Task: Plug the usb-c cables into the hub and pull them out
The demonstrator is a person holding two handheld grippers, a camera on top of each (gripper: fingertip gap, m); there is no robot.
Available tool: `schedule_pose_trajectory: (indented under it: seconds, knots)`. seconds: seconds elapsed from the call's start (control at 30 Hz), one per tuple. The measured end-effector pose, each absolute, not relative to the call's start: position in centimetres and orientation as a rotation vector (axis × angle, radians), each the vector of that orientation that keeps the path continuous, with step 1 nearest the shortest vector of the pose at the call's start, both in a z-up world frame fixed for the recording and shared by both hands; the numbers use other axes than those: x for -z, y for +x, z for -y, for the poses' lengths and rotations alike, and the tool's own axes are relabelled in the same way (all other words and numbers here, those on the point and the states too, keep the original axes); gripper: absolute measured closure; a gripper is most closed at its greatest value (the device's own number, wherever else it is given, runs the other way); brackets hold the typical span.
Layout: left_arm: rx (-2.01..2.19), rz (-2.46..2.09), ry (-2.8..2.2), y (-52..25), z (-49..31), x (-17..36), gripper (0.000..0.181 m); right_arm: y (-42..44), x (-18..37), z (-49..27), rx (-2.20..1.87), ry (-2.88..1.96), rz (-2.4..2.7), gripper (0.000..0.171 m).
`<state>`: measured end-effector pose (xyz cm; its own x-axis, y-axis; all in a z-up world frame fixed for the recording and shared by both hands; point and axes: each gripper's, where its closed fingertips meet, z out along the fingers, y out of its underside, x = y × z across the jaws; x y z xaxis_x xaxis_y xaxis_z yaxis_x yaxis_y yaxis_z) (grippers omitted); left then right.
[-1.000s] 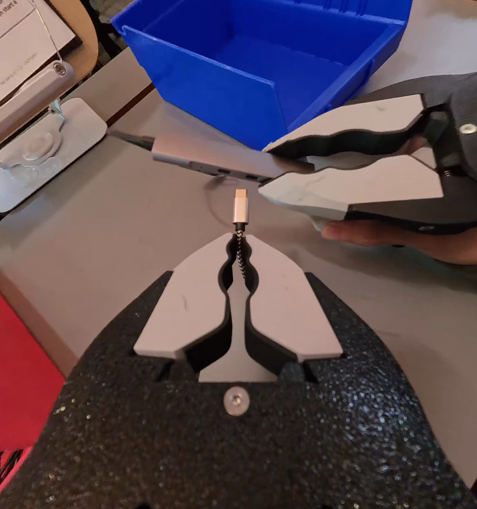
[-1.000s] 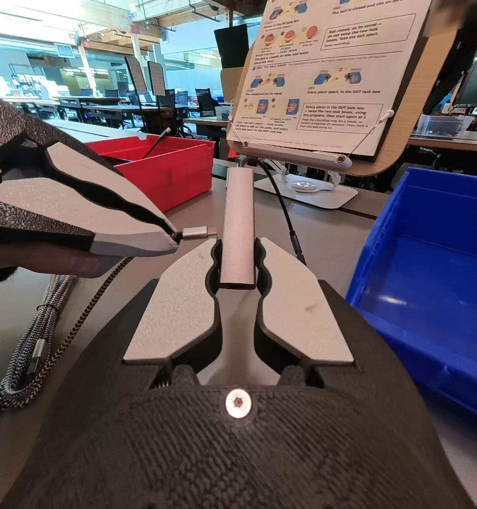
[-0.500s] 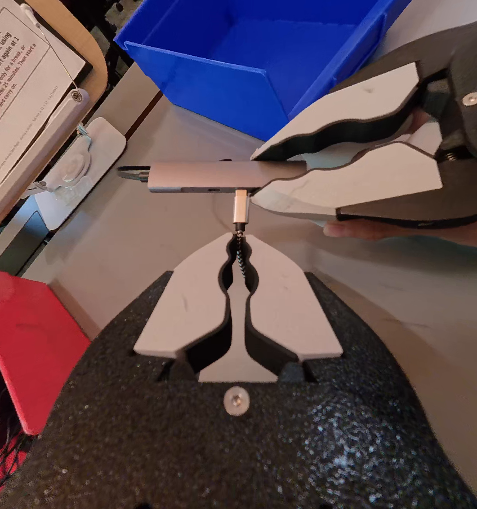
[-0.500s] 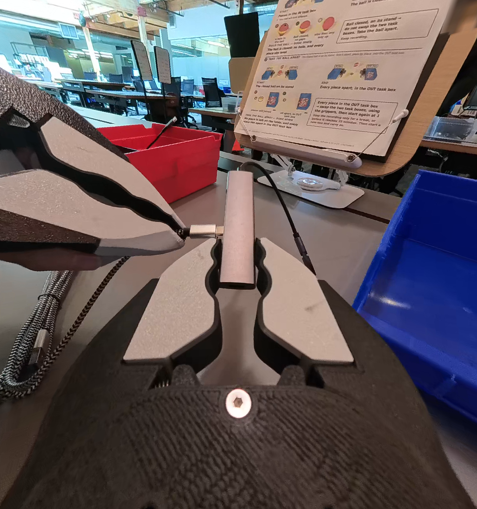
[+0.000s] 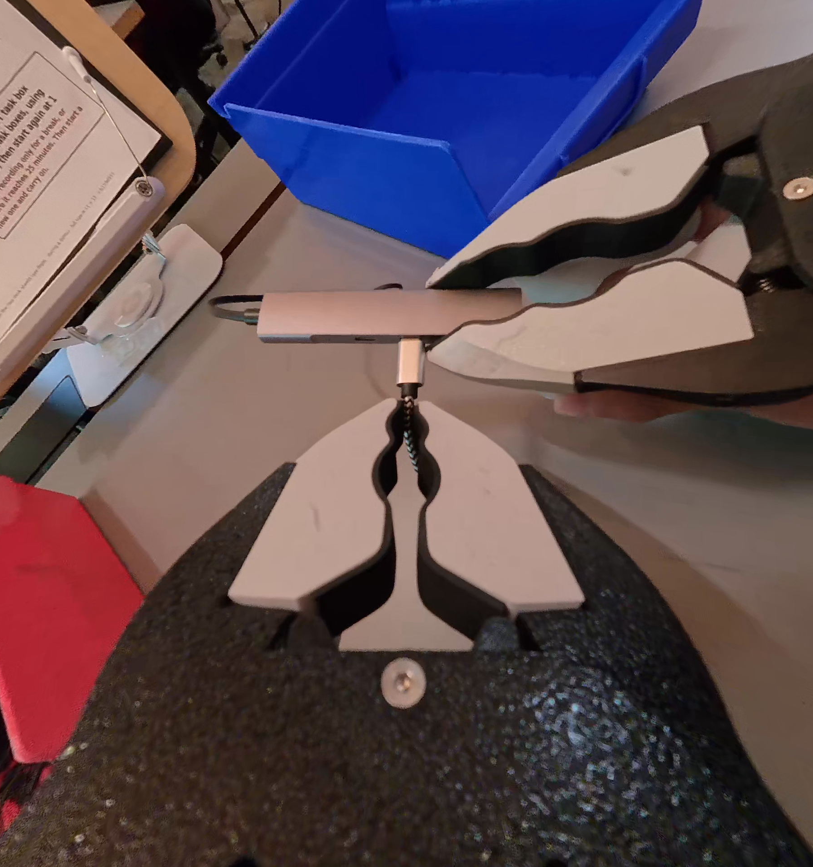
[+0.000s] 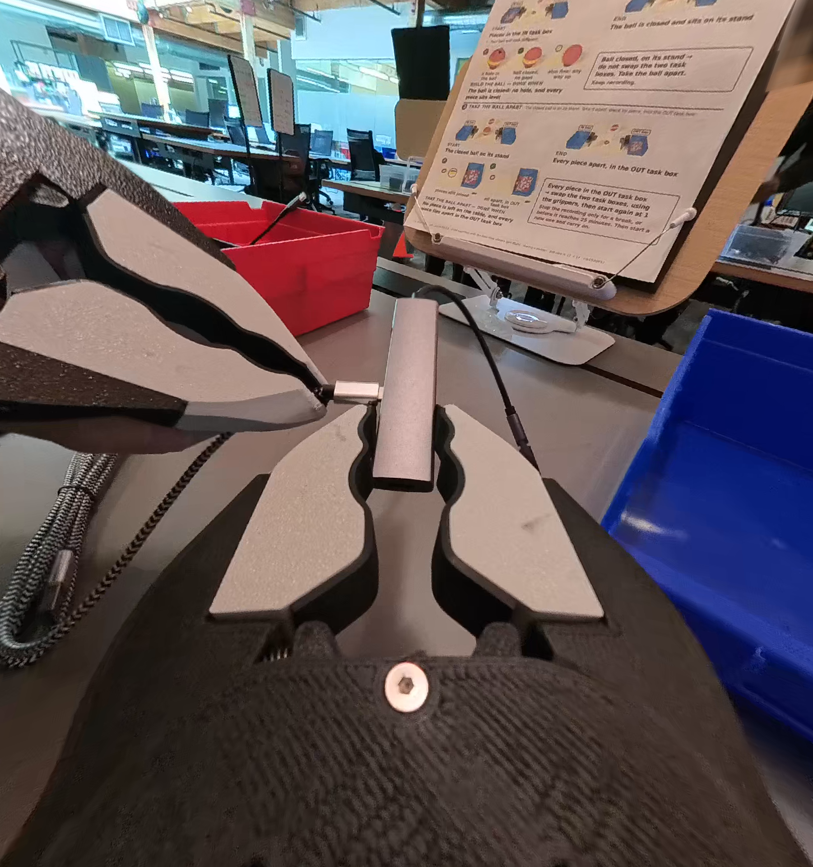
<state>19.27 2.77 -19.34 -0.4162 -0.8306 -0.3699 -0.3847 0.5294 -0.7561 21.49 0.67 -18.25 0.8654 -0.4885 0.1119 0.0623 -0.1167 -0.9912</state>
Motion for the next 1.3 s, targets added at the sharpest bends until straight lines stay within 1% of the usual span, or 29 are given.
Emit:
schedule_pose_trajectory:
  seconds: [0.03,0.47,0.6,0.73,0.8,0.83,0.93,1.0,1.3]
  knots:
    - [0.768,-2.014,-0.985,19.3,-2.7,19.4,0.179,21.5,18.2,-0.6,0.480,-1.622,-0.339,0.147]
    - [0.808,-2.019,-0.941,19.4,-2.6,19.4,0.179,21.3,18.1,-0.8,0.454,-1.622,-0.296,0.147]
    - [0.926,-1.994,-0.960,19.4,-2.0,18.7,0.177,21.5,17.7,-0.4,0.398,-1.576,-0.319,0.147]
    - [1.017,-1.881,-1.049,18.4,-4.2,16.3,0.147,21.6,17.1,0.0,0.401,-1.543,-0.327,0.147]
    - [0.999,-1.790,-1.107,17.4,-7.3,14.9,0.133,21.5,16.0,0.3,0.409,-1.519,-0.309,0.147]
    - [0.981,-1.734,-1.142,16.9,-9.2,14.5,0.131,21.4,15.3,0.5,0.409,-1.509,-0.300,0.147]
    - [0.986,-1.622,-1.249,15.3,-13.9,15.1,0.130,21.3,12.8,1.2,0.405,-1.472,-0.290,0.147]
    - [1.043,-1.594,-1.311,14.6,-15.2,16.4,0.130,21.2,10.6,1.8,0.401,-1.432,-0.293,0.147]
    - [1.069,-1.671,-1.368,15.6,-15.5,21.9,0.130,22.4,1.6,5.0,0.503,-1.381,-0.244,0.147]
